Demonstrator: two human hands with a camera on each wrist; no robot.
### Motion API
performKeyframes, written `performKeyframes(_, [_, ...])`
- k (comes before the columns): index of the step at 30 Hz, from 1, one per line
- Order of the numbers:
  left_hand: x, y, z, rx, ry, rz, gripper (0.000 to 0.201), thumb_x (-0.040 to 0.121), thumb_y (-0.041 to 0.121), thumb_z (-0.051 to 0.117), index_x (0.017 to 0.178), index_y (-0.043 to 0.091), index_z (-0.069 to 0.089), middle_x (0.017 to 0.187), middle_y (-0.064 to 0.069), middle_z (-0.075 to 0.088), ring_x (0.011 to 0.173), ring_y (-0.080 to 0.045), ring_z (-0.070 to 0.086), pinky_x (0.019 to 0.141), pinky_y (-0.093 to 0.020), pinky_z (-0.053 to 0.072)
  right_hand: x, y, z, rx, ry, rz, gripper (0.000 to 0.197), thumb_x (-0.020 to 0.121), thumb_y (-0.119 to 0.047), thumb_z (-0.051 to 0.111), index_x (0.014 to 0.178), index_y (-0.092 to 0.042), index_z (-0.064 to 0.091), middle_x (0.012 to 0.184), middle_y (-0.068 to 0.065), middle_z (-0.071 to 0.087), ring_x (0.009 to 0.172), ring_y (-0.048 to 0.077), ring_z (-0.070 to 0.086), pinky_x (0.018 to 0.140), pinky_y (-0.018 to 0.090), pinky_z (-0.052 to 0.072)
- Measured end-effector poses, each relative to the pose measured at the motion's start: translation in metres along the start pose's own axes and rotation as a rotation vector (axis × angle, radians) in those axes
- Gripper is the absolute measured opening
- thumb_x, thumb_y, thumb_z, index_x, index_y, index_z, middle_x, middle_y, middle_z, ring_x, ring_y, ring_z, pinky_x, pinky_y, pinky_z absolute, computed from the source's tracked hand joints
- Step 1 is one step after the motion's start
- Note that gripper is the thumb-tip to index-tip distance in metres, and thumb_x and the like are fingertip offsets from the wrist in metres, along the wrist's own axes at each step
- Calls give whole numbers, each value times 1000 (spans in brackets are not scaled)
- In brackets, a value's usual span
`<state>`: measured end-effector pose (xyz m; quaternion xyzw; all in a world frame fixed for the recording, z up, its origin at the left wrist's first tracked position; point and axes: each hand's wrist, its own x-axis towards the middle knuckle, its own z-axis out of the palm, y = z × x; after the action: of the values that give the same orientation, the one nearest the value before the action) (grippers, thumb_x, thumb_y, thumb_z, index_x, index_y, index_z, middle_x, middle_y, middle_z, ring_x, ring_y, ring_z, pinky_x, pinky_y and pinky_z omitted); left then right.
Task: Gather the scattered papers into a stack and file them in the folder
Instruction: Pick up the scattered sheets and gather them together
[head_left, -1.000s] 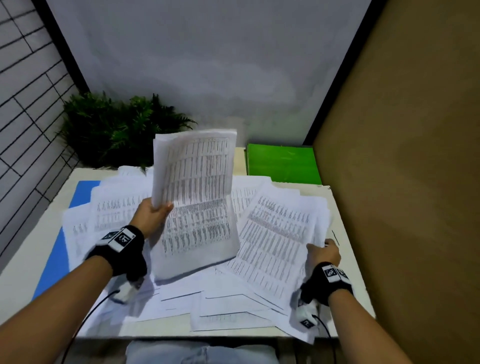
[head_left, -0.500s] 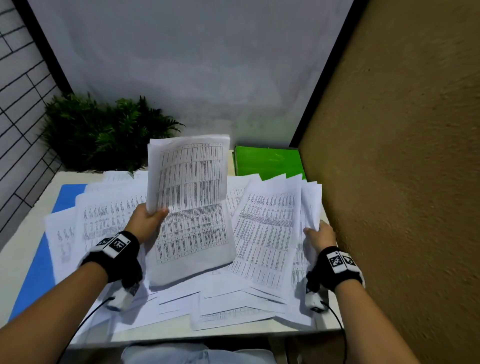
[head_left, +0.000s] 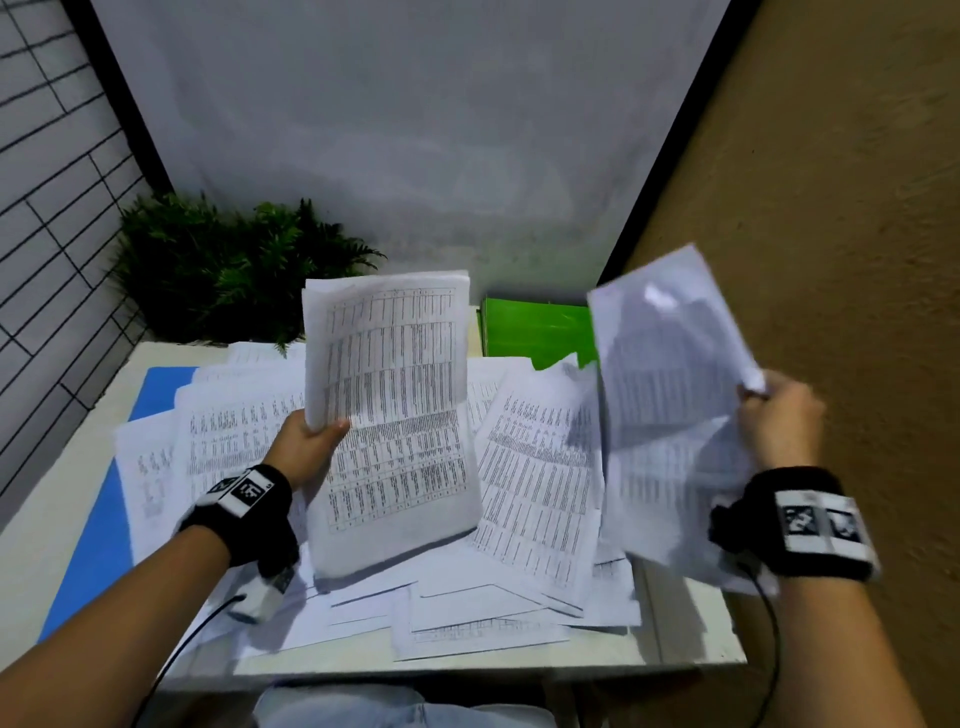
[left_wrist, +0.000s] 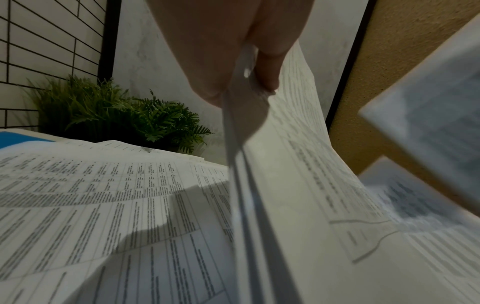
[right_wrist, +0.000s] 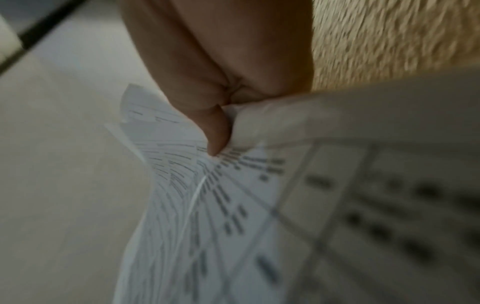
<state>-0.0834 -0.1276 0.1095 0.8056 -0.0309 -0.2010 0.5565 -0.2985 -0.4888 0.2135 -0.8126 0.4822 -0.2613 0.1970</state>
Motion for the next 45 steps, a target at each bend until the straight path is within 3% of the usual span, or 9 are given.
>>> performKeyframes(4, [8,1,-3,33,-12,28,23,90,17,53,71,7,47,56,-7,41,54,-22,43,53,-27,40,9,-28,-68,349,121,-127,15,76,-11,46,76,-14,61,68,9,62,71,15,48,57,33,37])
performKeyframes(10, [8,28,18,-70,-175,71,45,78,29,66,112,1,56,89,-16,65,79,-25,62,78,-36,50,-20,-57,-17,728,-137,-52,33,88,2,50,65,-20,57,44,-31,57,44,-16,48,55,8,41])
performKeyframes(16, [-10,67,42,-360,-240,46,53,92,51,33,125,14,49,119,-3,53,113,-20,50,103,-38,38,-66,-51,91,929,-497,177,26,89,3,49,114,-3,50,100,5,65,84,12,64,84,36,53])
performKeyframes(19, [-10,70,36,-321,-245,163,68,65,78,49,98,20,60,92,0,59,87,-18,56,82,-36,47,-79,-70,101,1041,-415,172,27,89,2,49,114,-7,54,99,4,64,83,8,63,70,15,54])
performKeyframes(22, [-5,70,25,-247,-180,331,33,60,49,68,73,20,58,58,13,66,61,0,63,63,-26,49,-81,-89,100,1081,-336,76,26,88,2,52,111,-11,52,99,5,62,85,9,61,71,12,52])
performKeyframes(27, [-4,65,15,-380,-204,433,55,40,44,78,88,25,59,72,26,71,74,8,66,65,-8,51,-85,-94,108,1032,-641,-96,73,70,-44,67,127,-19,28,114,-12,54,92,-19,57,80,4,44])
performKeyframes(31, [6,23,25,-201,-240,209,60,43,57,80,87,21,62,74,10,73,77,-6,69,75,-24,57,-79,-46,134,740,-590,171,92,74,-45,69,144,-14,19,147,12,33,133,23,36,104,30,31])
performKeyframes(36, [10,1,30,-18,-145,99,21,86,30,58,79,11,57,69,-3,58,67,-20,56,70,-33,47,-74,63,157,176,-546,682,84,73,-39,72,136,-1,31,139,26,38,123,42,43,101,46,39])
performKeyframes(45, [13,18,16,34,24,27,21,92,20,49,75,8,47,62,-5,40,55,-17,38,49,-26,36,-66,64,159,233,-412,469,27,92,-23,51,95,1,63,84,18,60,87,36,61,74,30,41])
